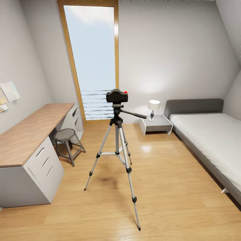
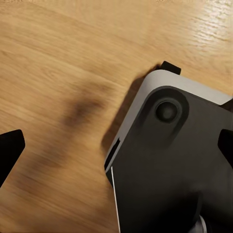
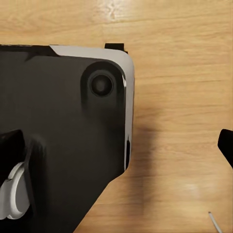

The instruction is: Attach the digital camera to the camera tripod in the bedroom.

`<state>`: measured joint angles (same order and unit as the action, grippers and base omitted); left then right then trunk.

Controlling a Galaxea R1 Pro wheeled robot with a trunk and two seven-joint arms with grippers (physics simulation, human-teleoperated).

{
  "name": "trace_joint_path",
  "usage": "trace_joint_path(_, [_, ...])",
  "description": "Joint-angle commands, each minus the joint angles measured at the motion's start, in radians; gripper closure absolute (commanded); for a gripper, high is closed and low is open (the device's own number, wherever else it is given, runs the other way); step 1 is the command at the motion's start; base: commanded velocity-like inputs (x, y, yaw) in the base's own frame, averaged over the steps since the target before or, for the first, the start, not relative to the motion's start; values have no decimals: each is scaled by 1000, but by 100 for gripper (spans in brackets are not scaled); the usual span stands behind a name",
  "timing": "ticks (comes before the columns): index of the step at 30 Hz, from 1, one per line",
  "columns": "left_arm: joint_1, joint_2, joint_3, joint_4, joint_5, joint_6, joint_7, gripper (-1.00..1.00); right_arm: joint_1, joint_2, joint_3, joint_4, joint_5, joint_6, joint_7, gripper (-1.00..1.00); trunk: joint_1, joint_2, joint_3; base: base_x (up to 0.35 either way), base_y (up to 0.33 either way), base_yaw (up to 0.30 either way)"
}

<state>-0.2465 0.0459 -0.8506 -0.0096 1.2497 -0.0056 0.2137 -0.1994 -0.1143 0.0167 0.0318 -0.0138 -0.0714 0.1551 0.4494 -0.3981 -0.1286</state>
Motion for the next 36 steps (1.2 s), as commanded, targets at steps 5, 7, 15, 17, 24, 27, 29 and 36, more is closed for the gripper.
trace_joint_path(5, [0,0,-8,-1,8,-1,4,-100,-2,0,2,3,-2,-8,4,-100,1,-2,6,0,0,0])
trace_joint_path(7, [0,0,-8,-1,8,-1,4,-100,-2,1,2,3,-2,-7,4,-100,1,-2,9,0,0,0])
trace_joint_path(15, [0,0,-8,-1,8,-1,4,-100,-2,-2,3,2,-1,1,6,-100,1,-2,18,0,0,0])
trace_joint_path(17, [0,0,-8,-1,8,-1,4,-100,-2,-2,4,2,1,1,6,-100,1,-2,18,0,0,0])
trace_joint_path(24, [0,0,-8,-1,8,-1,4,-100,-2,-3,7,3,3,3,6,-100,1,-2,22,0,0,0])
trace_joint_path(27, [0,0,-8,-1,8,-1,4,-100,-2,-2,7,3,3,3,4,-100,1,-2,26,0,0,0])
trace_joint_path(29, [0,0,-8,-1,8,-1,4,-100,-1,-2,8,3,3,0,3,-100,1,-2,29,0,0,0])
trace_joint_path(36, [0,0,-8,-1,8,-1,4,-100,0,-1,8,3,3,-5,0,-100,1,-2,39,0,0,0])
